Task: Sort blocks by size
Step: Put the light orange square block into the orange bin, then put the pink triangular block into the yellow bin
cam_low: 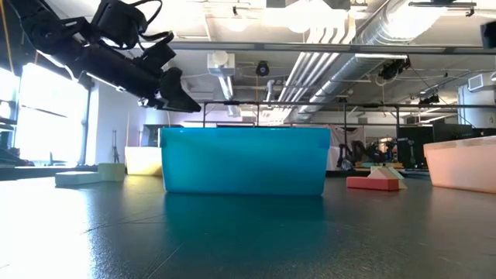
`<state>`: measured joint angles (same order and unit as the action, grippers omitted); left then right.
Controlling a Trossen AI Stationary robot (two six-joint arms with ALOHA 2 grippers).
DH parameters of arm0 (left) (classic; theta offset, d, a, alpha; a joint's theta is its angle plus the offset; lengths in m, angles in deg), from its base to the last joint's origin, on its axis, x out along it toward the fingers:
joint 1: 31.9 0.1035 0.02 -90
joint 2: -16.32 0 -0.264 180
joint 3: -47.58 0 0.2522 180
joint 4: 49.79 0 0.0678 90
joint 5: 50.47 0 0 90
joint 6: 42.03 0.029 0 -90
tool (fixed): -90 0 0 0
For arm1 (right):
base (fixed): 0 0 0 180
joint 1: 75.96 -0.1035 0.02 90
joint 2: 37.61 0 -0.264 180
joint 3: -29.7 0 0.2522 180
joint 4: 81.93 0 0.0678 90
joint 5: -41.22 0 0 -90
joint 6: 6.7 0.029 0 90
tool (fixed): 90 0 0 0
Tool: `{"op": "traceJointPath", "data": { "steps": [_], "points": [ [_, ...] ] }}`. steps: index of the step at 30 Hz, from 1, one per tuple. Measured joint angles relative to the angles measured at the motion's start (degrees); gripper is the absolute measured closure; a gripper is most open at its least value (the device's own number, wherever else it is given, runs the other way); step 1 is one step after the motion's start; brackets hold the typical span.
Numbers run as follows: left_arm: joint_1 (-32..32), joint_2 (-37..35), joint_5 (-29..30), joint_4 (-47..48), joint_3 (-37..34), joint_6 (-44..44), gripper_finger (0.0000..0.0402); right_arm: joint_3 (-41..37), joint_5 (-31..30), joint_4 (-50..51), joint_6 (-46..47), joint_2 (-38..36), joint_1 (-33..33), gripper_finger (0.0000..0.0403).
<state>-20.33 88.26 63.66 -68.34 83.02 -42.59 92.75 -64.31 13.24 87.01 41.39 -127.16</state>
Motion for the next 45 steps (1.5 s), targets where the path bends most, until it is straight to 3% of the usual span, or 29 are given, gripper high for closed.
{"op": "traceJointPath", "data": {
  "steps": [6, 16, 25, 35, 41, 45],
  "points": [
    [0.0, 0.0, 0.0, 0.0, 0.0, -0.3, 0.0245, -1.6, 0.3, -1.0, 3.3, 0.0, 0.0, 0.0253],
    [0.0, 0.0, 0.0, -0.1, 0.0, -0.3, 0.0245, -1.4, 1.0, 1.9, 3.9, 0.0, 0.0, 0.0175],
    [0.0, 0.0, 0.0, -0.3, 0.0, -0.4, 0.0245, -1.4, -1.7, 0.5, 3.5, 0.0, 0.0, 0.0169],
    [0.0, 0.0, -0.6, -2.1, 0.0, -2.8, 0.0245, -1.3, -17.8, -13.5, -8.3, 0.0, 0.0, 0.0169],
    [0.0, 0.0, -5.4, -6.7, 0.0, -4.8, 0.0245, -1.3, -34.7, -25.8, -16.9, 0.0, 0.0, 0.0169],
    [-0.1, 0.0, -11.0, -8.3, 0.0, -9.1, 0.0245, -1.3, -41.2, -37.4, -27.6, 0.0, 0.0, 0.0169]
  ]
}}
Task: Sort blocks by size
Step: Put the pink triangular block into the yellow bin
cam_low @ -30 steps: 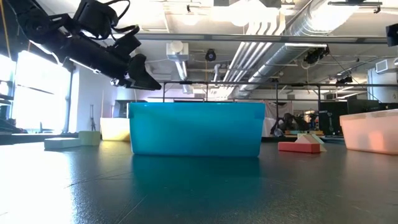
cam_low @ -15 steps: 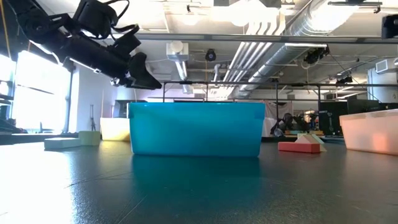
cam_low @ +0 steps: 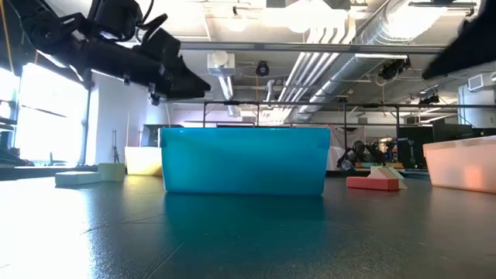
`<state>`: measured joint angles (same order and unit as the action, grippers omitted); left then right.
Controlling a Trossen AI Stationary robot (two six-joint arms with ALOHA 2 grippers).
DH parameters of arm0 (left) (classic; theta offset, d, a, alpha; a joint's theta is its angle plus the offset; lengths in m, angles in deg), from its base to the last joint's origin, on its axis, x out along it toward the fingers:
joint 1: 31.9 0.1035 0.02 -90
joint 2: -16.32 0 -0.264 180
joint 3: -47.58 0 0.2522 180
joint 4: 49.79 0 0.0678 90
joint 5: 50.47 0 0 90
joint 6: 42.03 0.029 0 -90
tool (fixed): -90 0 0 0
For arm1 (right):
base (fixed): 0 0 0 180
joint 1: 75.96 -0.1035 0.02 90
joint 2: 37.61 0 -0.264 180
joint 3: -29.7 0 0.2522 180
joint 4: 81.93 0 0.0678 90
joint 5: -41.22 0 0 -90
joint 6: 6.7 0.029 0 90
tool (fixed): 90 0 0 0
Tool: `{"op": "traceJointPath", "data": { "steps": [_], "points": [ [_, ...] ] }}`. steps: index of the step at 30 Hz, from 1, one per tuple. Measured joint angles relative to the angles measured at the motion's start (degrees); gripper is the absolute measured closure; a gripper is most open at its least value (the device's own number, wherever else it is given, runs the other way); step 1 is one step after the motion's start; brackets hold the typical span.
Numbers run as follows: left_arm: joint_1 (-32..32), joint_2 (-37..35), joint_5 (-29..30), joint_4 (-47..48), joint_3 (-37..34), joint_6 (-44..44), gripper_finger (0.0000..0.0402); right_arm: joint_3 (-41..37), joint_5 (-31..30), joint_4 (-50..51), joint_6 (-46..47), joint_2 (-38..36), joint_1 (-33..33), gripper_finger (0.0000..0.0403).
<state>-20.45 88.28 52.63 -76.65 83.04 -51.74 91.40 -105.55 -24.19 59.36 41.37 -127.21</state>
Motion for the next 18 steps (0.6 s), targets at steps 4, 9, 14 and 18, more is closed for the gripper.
{"op": "traceJointPath", "data": {
  "steps": [4, 9, 14, 18],
  "points": [
    [-2.2, 0.0, -5.3, 0.0, 0.0, -3.0, 0.0245, 0.0, -1.4, -12.4, -10.8, 1.2, 0.0, 0.0169],
    [-7.9, 0.0, -8.1, 0.0, 0.0, -3.6, 0.0245, 0.0, -2.6, -26.8, -19.5, 5.8, 0.0, 0.0169],
    [-13.1, 0.0, -8.1, 0.0, 0.0, -1.9, 0.0245, 0.0, -2.2, -41.0, -24.1, 13.2, 2.2, 0.0169],
    [-16.3, 0.0, -8.1, 0.2, 0.0, -0.7, 0.0245, 0.0, 7.1, -57.4, -36.0, 19.2, 9.1, 0.0169]
  ]
}}
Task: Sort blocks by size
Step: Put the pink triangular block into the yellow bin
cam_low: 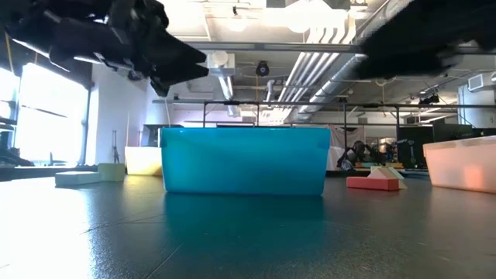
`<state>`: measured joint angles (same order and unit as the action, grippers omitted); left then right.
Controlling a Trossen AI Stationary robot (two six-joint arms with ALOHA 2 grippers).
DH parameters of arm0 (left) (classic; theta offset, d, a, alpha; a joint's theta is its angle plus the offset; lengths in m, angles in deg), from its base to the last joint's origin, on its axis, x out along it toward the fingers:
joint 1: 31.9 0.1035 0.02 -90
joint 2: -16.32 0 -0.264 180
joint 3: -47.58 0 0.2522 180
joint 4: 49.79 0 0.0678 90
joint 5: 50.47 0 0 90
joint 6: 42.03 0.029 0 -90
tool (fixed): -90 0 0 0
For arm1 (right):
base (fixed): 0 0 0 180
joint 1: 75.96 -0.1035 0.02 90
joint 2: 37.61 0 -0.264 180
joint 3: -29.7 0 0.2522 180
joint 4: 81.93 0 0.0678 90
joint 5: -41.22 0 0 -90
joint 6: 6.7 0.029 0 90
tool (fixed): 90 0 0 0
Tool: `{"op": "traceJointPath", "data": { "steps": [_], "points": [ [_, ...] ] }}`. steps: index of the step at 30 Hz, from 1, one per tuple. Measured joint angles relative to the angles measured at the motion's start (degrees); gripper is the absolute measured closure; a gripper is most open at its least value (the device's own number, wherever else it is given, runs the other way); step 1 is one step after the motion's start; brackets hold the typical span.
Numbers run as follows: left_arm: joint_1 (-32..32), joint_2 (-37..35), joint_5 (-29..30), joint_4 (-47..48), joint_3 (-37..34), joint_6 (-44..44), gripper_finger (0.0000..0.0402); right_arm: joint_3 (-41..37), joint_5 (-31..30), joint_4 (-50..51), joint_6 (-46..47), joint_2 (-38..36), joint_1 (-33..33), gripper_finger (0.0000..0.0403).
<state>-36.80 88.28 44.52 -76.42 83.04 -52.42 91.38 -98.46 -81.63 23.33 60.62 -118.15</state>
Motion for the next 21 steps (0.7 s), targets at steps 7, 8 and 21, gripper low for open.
{"op": "traceJointPath", "data": {
  "steps": [7, 8, 21],
  "points": [
    [-6.3, -0.3, 2.7, 0.4, 0.0, 0.0, 0.0245, 0.0, 29.5, -33.0, -26.0, 7.7, 16.5, 0.0169],
    [-7.4, -0.7, 4.0, 0.6, 0.0, 0.1, 0.0245, 0.0, 32.1, -36.3, -27.5, 8.5, 18.5, 0.0169],
    [-26.9, -8.9, 39.2, 60.3, 21.1, -7.4, 0.0245, 0.0, 46.8, -52.7, -27.4, 15.2, 27.7, 0.0169]
  ]
}}
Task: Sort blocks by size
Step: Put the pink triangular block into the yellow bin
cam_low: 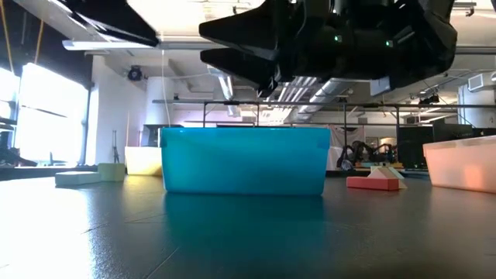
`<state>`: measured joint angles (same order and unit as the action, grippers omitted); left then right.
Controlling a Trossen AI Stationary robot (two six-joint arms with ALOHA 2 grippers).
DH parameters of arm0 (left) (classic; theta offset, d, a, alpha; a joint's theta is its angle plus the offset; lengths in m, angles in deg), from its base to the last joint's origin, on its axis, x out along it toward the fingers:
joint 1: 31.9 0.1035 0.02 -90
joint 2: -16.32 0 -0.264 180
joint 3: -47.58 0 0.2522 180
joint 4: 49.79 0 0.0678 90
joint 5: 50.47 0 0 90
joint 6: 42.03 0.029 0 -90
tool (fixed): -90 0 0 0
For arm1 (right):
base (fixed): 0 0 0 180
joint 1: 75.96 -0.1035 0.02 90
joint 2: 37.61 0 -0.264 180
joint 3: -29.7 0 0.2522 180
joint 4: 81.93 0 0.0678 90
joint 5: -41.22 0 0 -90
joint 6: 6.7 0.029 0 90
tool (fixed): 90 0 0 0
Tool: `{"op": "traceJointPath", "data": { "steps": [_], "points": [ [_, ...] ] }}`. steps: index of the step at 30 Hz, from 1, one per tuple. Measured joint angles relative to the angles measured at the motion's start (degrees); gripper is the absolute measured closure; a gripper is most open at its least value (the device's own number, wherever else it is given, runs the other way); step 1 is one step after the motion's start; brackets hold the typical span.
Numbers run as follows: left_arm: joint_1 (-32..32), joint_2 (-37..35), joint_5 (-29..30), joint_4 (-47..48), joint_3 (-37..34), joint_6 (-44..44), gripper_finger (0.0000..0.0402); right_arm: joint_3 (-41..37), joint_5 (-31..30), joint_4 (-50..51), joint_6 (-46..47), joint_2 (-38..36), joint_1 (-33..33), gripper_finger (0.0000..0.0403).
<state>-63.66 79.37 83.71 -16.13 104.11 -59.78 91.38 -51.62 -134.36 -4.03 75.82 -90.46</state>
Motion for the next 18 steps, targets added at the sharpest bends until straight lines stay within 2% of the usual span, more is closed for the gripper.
{"op": "traceJointPath", "data": {
  "steps": [5, 11, 14, 18],
  "points": [
    [-6.1, 0.8, 0.1, 22.2, 6.5, -16.0, 0.0245, 0.0, 0.0, -0.4, -0.6, 0.2, -0.9, 0.0169],
    [-11.3, 0.7, -7.1, 40.8, 7.5, -37.2, 0.0245, 0.0, -0.1, -1.4, -1.2, 0.2, -2.0, 0.0169],
    [-13.4, 0.7, -9.9, 44.0, 6.4, -45.9, 0.0245, 0.0, -0.3, -1.3, -1.2, 0.2, -2.3, 0.0169],
    [-15.8, 0.8, -10.5, 42.3, 3.2, -49.8, 0.0245, 0.0, -0.6, -1.4, -1.4, 0.2, -2.3, 0.0169]
  ]
}}
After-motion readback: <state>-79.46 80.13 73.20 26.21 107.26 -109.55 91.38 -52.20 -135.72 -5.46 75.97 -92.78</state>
